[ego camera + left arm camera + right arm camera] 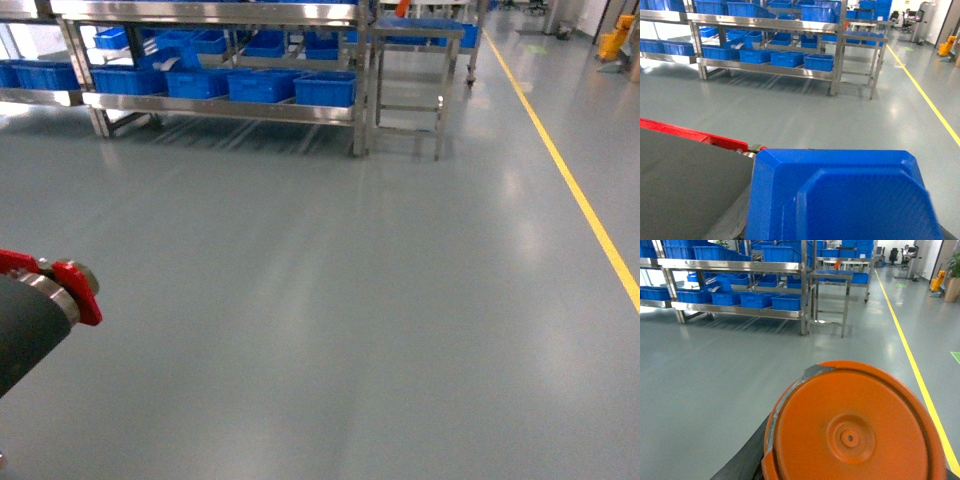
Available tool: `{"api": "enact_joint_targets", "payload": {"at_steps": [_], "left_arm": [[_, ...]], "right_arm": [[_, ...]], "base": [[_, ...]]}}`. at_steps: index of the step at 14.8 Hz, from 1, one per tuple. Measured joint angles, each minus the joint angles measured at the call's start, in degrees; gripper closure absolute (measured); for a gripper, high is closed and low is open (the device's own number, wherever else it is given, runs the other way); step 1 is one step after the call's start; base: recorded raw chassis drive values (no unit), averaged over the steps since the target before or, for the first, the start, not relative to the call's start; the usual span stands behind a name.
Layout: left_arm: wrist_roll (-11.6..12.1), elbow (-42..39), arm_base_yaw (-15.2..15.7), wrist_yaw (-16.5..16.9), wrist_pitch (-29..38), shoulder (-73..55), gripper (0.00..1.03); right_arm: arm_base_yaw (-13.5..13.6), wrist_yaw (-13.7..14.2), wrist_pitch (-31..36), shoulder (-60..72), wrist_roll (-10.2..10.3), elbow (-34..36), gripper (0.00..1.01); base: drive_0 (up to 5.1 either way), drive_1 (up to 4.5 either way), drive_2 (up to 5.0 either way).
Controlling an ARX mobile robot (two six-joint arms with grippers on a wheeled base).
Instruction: Sort blue parts and orange caps into right shelf containers
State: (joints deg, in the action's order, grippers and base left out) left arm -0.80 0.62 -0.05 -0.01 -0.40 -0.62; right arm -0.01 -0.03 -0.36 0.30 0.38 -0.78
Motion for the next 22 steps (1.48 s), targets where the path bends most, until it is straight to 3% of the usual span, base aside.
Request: {"api": "enact_joint_targets", "payload": {"at_steps": [22], "left_arm": [[-0.02,-0.02,0.00,0.02,-0.02,0.00,0.59]], "right_arm": [[0.00,0.02,0.00,0.00,0.00,0.00,0.57]], "base": [[-1.7,-1.49,-1.9]]}}
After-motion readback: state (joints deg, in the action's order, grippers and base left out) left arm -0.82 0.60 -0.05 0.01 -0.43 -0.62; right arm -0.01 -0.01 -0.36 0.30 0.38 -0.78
